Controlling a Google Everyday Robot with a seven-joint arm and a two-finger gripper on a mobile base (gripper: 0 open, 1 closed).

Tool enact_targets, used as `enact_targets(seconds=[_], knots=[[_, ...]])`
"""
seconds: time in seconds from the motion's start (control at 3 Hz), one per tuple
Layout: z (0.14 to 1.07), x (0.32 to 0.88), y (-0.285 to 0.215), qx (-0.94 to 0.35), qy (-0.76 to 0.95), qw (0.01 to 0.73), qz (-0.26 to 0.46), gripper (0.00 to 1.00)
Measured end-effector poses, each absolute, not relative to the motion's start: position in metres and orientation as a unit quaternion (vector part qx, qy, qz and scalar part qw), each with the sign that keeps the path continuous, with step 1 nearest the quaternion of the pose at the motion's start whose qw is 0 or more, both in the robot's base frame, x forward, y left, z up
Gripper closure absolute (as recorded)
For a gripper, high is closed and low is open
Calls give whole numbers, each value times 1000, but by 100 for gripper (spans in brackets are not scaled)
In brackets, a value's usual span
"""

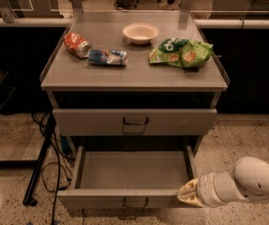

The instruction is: Close middle drawer

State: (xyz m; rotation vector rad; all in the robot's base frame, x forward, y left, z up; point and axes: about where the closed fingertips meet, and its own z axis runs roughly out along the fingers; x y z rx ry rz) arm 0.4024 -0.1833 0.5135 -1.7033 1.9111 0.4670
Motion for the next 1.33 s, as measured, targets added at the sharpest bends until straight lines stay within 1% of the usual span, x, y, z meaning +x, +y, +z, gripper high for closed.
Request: enact_targets(seconds=[0.33, 1.0, 1.33], knots=[[480, 402, -176, -627, 714, 248, 190, 100], [440, 386, -133, -637, 698, 224, 238, 100], [423, 394, -124, -642, 693, 229, 235, 97]])
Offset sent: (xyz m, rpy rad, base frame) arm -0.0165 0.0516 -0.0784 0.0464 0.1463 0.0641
